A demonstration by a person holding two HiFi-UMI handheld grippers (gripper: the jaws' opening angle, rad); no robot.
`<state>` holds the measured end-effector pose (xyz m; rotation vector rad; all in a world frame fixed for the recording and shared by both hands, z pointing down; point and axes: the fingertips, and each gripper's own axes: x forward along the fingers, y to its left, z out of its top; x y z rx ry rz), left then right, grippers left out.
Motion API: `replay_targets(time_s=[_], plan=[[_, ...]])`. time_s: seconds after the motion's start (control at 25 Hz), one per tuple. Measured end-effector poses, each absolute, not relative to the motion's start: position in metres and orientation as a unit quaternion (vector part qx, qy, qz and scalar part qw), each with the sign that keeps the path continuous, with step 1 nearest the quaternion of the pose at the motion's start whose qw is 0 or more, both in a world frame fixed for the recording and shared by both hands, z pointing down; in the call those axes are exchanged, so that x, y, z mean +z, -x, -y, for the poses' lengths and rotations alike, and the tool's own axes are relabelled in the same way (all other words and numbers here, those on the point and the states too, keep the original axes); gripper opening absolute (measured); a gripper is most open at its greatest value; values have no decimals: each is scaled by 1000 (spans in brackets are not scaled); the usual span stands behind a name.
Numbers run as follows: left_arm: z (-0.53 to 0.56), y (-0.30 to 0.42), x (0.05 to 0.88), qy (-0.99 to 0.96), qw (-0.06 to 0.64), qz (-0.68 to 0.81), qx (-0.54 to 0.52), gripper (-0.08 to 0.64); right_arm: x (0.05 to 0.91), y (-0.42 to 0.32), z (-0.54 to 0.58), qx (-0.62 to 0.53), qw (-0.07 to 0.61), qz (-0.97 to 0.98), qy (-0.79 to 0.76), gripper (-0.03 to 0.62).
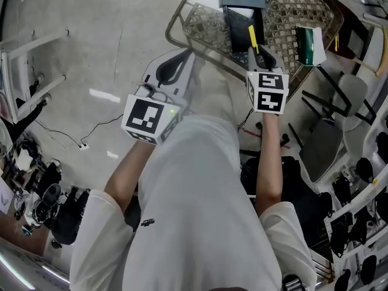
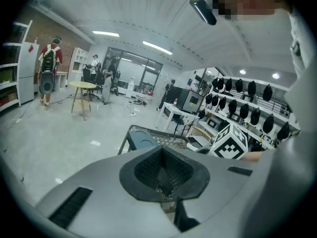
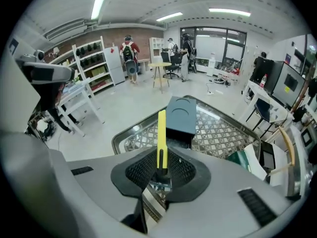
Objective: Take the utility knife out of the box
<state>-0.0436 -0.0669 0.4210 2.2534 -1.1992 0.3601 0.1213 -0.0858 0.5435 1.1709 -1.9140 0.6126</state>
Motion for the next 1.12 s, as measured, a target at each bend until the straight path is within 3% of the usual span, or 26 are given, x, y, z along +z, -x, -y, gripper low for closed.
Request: replay_targets(time_s=[1.12], plan=[[65,65,307,-849,203,485,50,0,322,-136,77,130,175,794,-567,52]])
